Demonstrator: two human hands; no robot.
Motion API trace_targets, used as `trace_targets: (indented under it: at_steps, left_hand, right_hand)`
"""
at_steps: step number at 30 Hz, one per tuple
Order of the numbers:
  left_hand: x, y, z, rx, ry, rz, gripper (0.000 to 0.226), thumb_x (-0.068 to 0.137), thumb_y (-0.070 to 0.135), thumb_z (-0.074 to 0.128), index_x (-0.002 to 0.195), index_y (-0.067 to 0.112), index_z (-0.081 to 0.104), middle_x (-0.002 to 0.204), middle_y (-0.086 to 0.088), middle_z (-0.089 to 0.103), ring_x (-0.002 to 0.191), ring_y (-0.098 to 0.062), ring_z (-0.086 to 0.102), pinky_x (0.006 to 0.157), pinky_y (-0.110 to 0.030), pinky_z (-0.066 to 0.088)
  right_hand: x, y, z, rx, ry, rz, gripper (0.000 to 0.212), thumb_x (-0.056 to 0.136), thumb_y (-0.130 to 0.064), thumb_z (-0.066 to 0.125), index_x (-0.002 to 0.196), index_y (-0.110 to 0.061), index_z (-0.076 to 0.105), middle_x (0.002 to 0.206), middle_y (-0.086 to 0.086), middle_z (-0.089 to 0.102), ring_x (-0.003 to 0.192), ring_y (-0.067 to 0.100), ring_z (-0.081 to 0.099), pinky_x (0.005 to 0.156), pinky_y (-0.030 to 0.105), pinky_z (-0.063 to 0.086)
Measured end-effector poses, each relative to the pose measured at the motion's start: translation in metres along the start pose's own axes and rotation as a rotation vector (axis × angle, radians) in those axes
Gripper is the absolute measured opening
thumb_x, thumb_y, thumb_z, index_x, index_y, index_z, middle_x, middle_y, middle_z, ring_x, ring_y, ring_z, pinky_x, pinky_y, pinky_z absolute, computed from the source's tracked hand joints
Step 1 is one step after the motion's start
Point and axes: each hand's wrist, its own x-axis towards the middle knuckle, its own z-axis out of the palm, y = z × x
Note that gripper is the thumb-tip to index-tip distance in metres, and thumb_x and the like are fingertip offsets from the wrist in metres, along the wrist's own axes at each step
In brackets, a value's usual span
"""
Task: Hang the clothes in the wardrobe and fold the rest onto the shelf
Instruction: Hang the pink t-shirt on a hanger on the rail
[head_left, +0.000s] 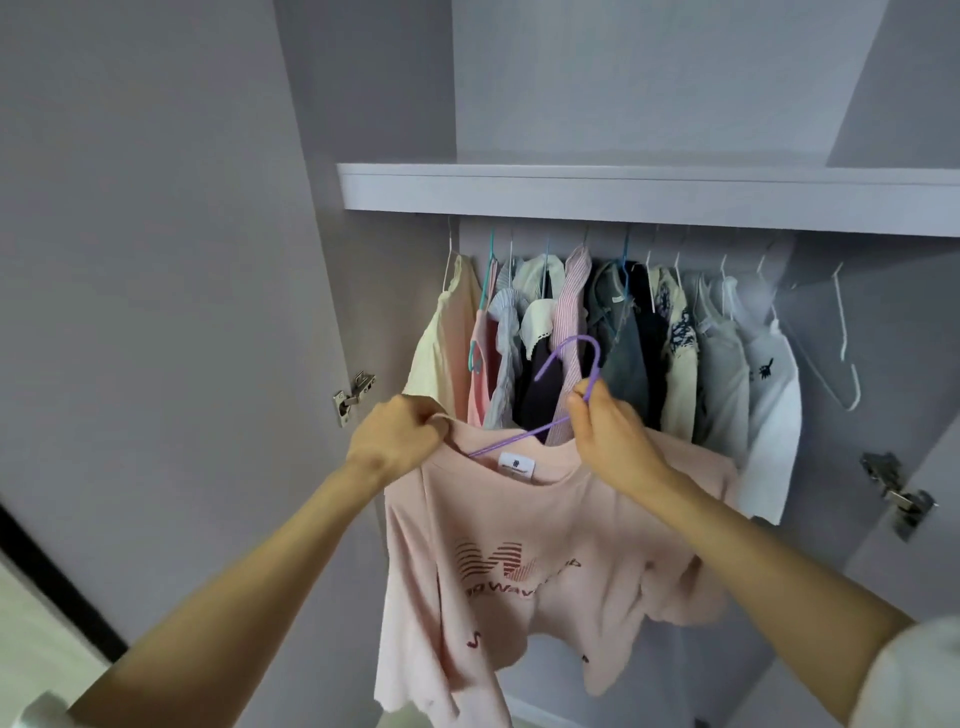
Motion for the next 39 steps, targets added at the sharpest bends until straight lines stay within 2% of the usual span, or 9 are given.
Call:
trace_targets:
  at_steps: [3, 5, 7, 9, 14, 25, 28, 33, 39]
  left_hand:
    - [0.0, -0.004, 0.004, 0.071, -0.066, 0.031, 0.016, 0.083, 0.032, 0.052, 0.073, 0.04, 0.062, 0.096, 0.012, 0.066, 0.1, -0.016, 0.058, 0.082, -0.03, 0.044]
    - [-0.001, -0.012, -0.002, 0.023, -0.226, 0.073, 0.013, 0.083, 0.044, 0.058, 0.094, 0.04, 0.062, 0.105, 0.015, 0.059, 0.105, -0.01, 0.052, 0.081, -0.022, 0.039]
    - [-0.003, -0.027, -0.01, -0.009, -0.334, 0.119, 0.042, 0.087, 0.04, 0.062, 0.127, 0.032, 0.051, 0.12, 0.016, 0.048, 0.112, -0.005, 0.044, 0.087, -0.015, 0.035]
    - [-0.005, -0.042, -0.012, -0.033, -0.23, 0.199, 0.043, 0.093, 0.027, 0.057, 0.135, 0.025, 0.048, 0.127, 0.014, 0.048, 0.113, -0.004, 0.045, 0.088, -0.011, 0.032]
    - [-0.005, -0.06, -0.008, 0.113, 0.148, 0.32, 0.021, 0.097, 0.019, 0.05, 0.108, 0.017, 0.068, 0.086, 0.006, 0.061, 0.07, -0.016, 0.044, 0.066, -0.026, 0.038]
    - [-0.006, -0.037, 0.017, 0.288, 0.123, 0.417, 0.028, 0.1, 0.026, 0.039, 0.12, 0.018, 0.056, 0.114, -0.001, 0.06, 0.098, -0.03, 0.058, 0.073, -0.034, 0.044]
    - [-0.007, -0.029, 0.025, 0.305, 0.101, 0.453, 0.023, 0.099, 0.027, 0.038, 0.113, 0.02, 0.055, 0.108, 0.0, 0.06, 0.094, -0.032, 0.059, 0.072, -0.037, 0.048]
    - [-0.006, -0.022, 0.028, 0.229, 0.305, 0.406, 0.016, 0.096, 0.018, 0.045, 0.101, 0.016, 0.06, 0.096, -0.001, 0.064, 0.079, -0.033, 0.059, 0.058, -0.029, 0.036]
    - [-0.004, -0.033, 0.019, 0.2, 0.372, 0.379, 0.012, 0.094, 0.013, 0.05, 0.094, 0.014, 0.062, 0.092, 0.0, 0.065, 0.077, -0.032, 0.06, 0.061, -0.028, 0.034]
  right_hand:
    - [-0.001, -0.003, 0.009, 0.064, 0.056, 0.015, 0.014, 0.099, -0.012, 0.037, 0.087, -0.006, 0.042, 0.076, 0.022, 0.053, 0.08, 0.047, 0.055, 0.061, 0.037, 0.025]
    - [0.002, 0.0, 0.008, 0.113, 0.136, 0.088, 0.014, 0.098, -0.012, 0.037, 0.09, -0.004, 0.044, 0.08, 0.026, 0.058, 0.081, 0.048, 0.055, 0.063, 0.041, 0.032]
    - [0.004, 0.003, 0.004, 0.15, 0.183, 0.125, 0.014, 0.098, -0.011, 0.036, 0.085, -0.007, 0.039, 0.072, 0.02, 0.055, 0.076, 0.044, 0.055, 0.062, 0.038, 0.031]
    - [0.006, 0.004, 0.002, 0.168, 0.22, 0.117, 0.017, 0.098, -0.009, 0.036, 0.081, -0.008, 0.036, 0.06, 0.0, 0.044, 0.064, 0.034, 0.047, 0.06, 0.033, 0.025]
    - [0.006, -0.003, 0.004, 0.203, 0.211, 0.098, 0.016, 0.099, -0.012, 0.036, 0.084, -0.007, 0.039, 0.065, 0.003, 0.047, 0.062, 0.027, 0.041, 0.061, 0.035, 0.029]
    - [0.004, -0.027, 0.002, 0.206, 0.161, 0.051, 0.013, 0.1, -0.014, 0.035, 0.089, -0.008, 0.041, 0.076, 0.015, 0.053, 0.077, 0.039, 0.053, 0.064, 0.037, 0.03]
    - [0.001, -0.026, 0.0, 0.213, 0.143, 0.058, 0.017, 0.099, -0.015, 0.037, 0.095, -0.002, 0.046, 0.079, 0.019, 0.056, 0.079, 0.039, 0.054, 0.067, 0.038, 0.031]
    - [-0.006, -0.017, -0.009, 0.206, 0.127, -0.049, 0.014, 0.099, -0.015, 0.039, 0.087, -0.008, 0.043, 0.07, 0.006, 0.052, 0.066, 0.03, 0.045, 0.064, 0.038, 0.034]
    - [-0.027, 0.023, -0.017, -0.005, 0.064, -0.052, 0.023, 0.098, -0.006, 0.039, 0.082, 0.005, 0.052, 0.081, 0.021, 0.058, 0.076, 0.039, 0.054, 0.076, 0.051, 0.042]
